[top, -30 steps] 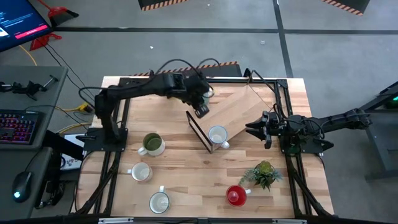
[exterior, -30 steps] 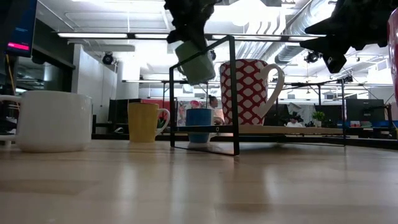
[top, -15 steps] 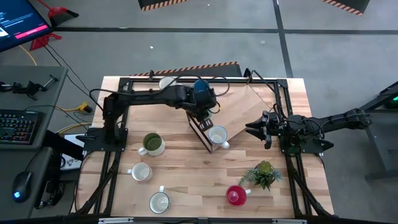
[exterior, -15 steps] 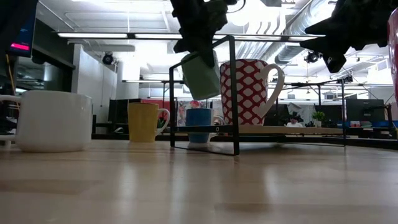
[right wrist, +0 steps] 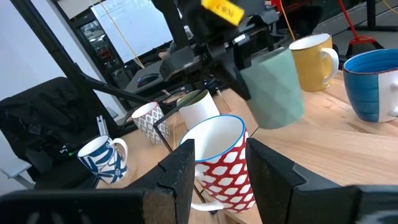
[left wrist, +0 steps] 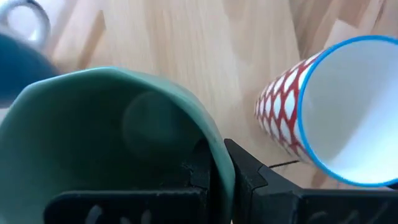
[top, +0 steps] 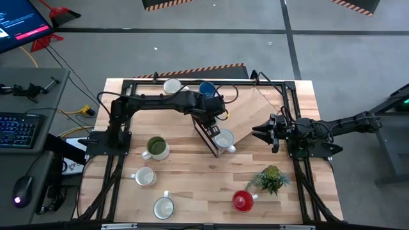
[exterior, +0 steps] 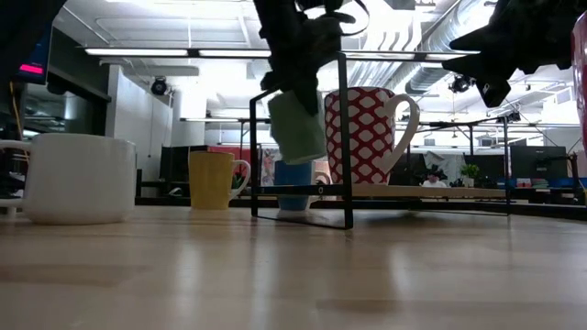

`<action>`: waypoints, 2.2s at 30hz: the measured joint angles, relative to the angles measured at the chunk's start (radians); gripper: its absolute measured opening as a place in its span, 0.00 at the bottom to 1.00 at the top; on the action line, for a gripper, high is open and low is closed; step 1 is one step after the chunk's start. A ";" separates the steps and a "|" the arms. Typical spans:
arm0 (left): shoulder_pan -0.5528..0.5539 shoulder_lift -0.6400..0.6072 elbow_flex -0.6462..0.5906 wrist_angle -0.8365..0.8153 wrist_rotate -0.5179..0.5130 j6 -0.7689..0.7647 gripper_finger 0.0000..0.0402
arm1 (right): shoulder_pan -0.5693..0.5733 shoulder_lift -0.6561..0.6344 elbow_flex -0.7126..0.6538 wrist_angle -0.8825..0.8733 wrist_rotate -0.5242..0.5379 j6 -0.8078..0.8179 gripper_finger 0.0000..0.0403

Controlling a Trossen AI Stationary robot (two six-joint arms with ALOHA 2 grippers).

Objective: Place coffee mugs
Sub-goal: Put the light green mug on the shelf

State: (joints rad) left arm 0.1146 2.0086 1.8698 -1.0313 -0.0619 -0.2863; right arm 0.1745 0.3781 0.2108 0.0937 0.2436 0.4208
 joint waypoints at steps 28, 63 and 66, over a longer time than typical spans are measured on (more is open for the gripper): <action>-0.008 0.012 0.000 -0.019 0.042 0.008 0.02 | 0.000 0.000 0.000 -0.002 0.000 -0.003 0.31; -0.014 0.040 -0.001 -0.018 0.055 -0.016 0.03 | 0.000 0.000 0.000 -0.002 0.000 -0.003 0.31; -0.014 0.040 -0.001 -0.018 0.055 -0.016 0.05 | 0.000 0.000 0.000 -0.002 0.000 -0.003 0.31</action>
State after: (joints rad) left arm 0.1009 2.0487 1.8690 -1.0496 -0.0071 -0.3027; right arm 0.1745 0.3782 0.2108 0.0914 0.2432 0.4183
